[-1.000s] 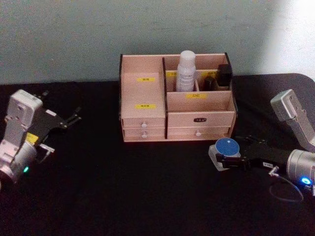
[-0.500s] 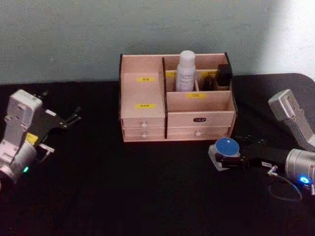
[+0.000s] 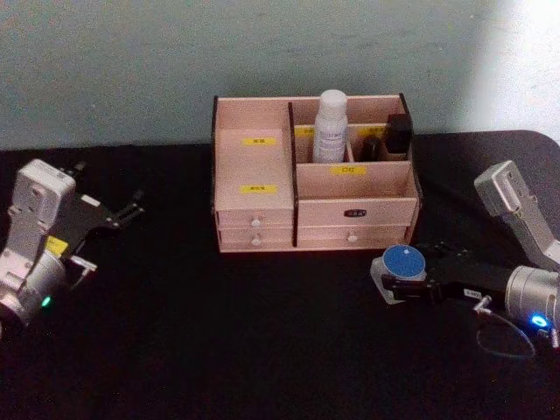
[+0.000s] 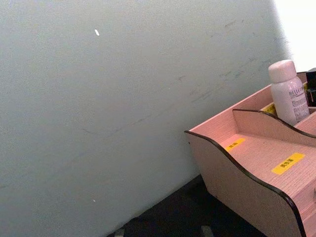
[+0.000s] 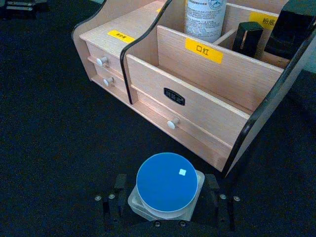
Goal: Pick up the facial cleanser and watermelon frost from the table and place them into the tiered storage box.
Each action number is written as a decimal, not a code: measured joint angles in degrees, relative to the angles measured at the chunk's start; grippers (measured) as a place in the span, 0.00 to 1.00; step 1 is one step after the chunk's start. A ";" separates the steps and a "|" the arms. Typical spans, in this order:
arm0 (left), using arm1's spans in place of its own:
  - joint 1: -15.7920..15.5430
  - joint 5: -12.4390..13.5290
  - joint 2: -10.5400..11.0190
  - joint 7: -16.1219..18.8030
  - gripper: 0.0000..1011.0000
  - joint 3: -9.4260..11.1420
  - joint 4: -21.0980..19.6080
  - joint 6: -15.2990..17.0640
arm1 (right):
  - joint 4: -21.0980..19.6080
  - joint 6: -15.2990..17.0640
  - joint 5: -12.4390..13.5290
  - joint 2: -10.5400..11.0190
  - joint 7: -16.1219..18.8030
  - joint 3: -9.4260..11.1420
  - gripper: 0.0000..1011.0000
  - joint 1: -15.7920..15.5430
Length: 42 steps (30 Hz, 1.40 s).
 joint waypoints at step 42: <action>0.00 0.00 0.00 0.00 0.99 0.00 0.00 0.00 | -0.11 -0.04 0.08 0.09 -0.02 0.10 0.72 -0.10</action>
